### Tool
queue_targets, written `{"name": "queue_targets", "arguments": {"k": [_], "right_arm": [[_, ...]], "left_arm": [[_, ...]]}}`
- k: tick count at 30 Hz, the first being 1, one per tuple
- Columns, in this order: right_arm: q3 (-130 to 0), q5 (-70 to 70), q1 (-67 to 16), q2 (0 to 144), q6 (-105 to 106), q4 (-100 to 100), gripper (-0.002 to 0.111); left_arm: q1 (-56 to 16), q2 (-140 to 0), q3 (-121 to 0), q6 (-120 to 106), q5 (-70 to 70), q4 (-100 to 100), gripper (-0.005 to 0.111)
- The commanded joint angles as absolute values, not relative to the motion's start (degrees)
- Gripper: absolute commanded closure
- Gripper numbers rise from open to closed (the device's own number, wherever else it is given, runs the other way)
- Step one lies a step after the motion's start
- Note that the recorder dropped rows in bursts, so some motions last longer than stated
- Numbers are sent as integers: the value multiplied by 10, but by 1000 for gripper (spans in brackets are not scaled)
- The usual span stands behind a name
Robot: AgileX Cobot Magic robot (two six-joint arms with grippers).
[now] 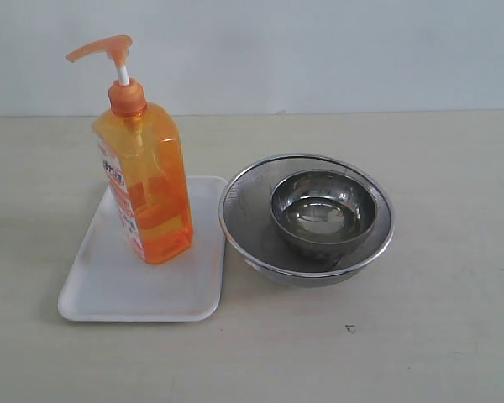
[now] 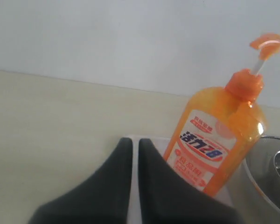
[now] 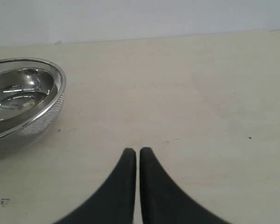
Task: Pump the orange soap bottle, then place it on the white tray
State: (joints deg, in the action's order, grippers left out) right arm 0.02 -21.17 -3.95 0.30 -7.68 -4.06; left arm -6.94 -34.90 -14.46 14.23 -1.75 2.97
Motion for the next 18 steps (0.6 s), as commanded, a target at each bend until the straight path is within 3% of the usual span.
{"name": "queue_targets", "arguments": {"k": [1,10,18], "right_arm": [[0,-204,-39,0,-76,-45,108],[0,-204,-39,0,-76,-45,108],[0,-204,-39,0,-76,-45,108]], "left_arm": [[-112,-347,-82,147,-108,36,102],[-160,-405,-41,212,-236,118,102],[-160,-571,-65,211,-339,143,102]]}}
